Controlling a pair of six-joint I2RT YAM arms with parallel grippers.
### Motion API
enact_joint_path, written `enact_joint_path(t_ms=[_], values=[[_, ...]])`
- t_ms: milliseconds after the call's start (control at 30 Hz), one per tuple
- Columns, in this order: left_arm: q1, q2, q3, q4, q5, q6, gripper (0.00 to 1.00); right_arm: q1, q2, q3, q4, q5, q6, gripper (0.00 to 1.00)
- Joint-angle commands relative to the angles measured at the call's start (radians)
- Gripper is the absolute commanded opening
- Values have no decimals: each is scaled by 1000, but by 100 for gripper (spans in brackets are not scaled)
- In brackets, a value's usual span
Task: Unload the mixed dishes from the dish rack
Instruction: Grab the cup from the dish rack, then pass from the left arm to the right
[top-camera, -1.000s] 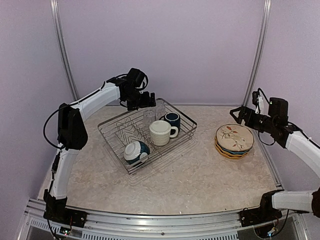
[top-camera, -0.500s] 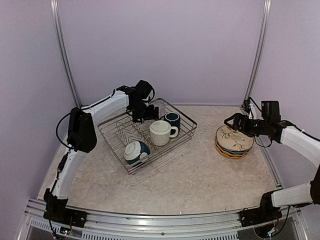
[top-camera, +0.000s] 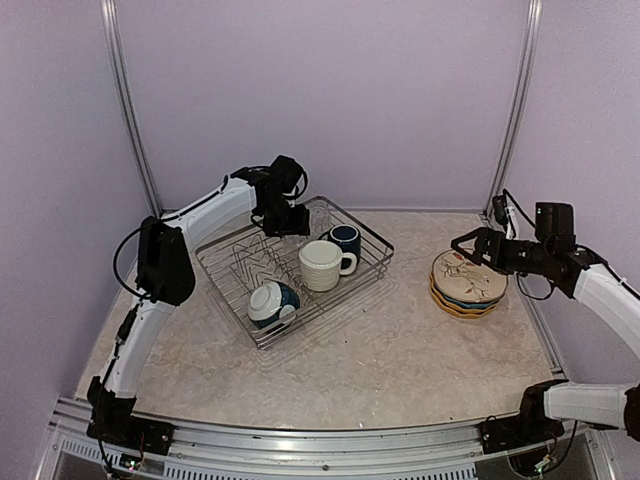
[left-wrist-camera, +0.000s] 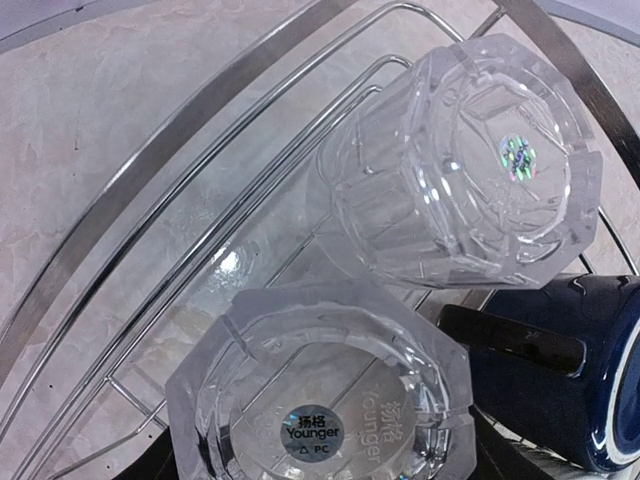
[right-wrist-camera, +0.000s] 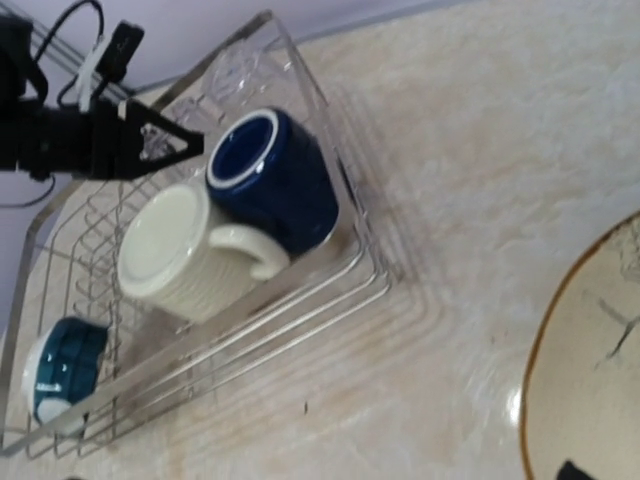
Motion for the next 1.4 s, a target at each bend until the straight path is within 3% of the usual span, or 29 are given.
enact_joint_path(t_ms=[0,267,467,533,667,767,867,1000,1233,1367], values=[[-7,-80,-10,-41,-7,71,44,21,-30,2,-152,42,-71,100],[-7,-238,-75,-47,22,162,24,32,-22,9,-113,145,24,100],[0,-359,-129,-23,45,142,20,123,11,-4,8,204,129,100],[12,-415,-172,8,112,96,18,177,32,-13,56,230,130,100],[44,-585,-436,250,361,-71,17,267,133,-37,219,241,170,100],[35,-682,-583,395,469,-157,17,344,245,20,333,202,211,100],[5,-754,-689,495,490,-200,17,392,344,83,474,96,291,100],[-50,-816,-840,669,489,-260,16,432,453,97,802,-40,529,100],[-123,-809,-943,904,523,-332,14,460,546,84,1106,-67,713,100],[-144,-772,-963,1016,554,-329,12,459,555,35,1268,-89,820,94]])
